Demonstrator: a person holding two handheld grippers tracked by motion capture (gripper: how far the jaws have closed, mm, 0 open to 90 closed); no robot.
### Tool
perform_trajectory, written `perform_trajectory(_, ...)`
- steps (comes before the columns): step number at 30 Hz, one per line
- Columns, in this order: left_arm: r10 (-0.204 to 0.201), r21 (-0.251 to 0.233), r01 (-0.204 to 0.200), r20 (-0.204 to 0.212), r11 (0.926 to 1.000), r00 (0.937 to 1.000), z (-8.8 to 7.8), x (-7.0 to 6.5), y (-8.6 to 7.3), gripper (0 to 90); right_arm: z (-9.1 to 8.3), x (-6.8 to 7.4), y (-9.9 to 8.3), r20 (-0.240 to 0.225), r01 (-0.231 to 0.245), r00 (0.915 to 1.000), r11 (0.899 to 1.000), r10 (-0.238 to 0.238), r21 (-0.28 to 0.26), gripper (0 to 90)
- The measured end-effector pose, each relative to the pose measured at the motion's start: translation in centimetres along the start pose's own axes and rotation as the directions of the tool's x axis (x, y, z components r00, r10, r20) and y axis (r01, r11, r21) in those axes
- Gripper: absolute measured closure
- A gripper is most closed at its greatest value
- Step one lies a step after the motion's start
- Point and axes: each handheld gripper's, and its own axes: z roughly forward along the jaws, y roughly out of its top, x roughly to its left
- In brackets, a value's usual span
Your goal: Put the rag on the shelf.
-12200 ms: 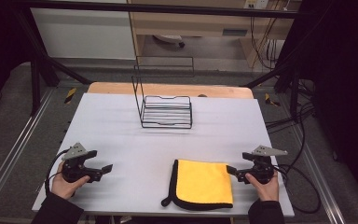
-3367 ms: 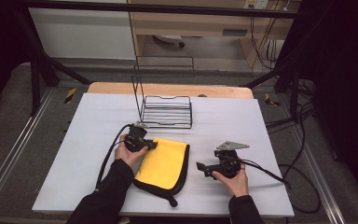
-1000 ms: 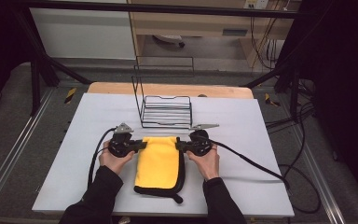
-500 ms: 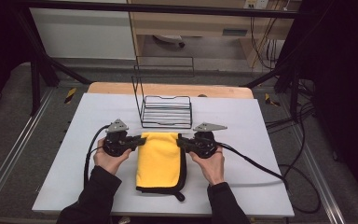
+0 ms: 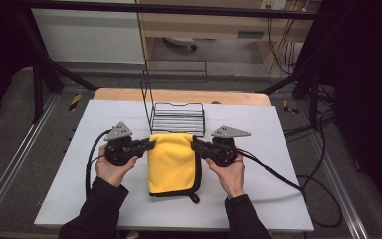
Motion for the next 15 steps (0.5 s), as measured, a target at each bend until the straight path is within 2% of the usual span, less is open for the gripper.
perform_trajectory(7, 0.021, -0.036, -0.022, -0.012, 0.9991, 0.9997, -0.5, -0.3, 1.0, 80.7, -0.7, 0.4, 1.1, 0.021, 0.047, 0.9987, 0.998, -0.046, -0.047, 81.4)
perform_trajectory(15, 0.029, -0.094, -0.031, -0.018, 0.9951, 0.9994, -0.8, -0.3, 2.2, 80.7, -1.5, 0.8, 2.6, 0.043, 0.077, 0.9964, 0.992, -0.073, -0.1, 81.4)
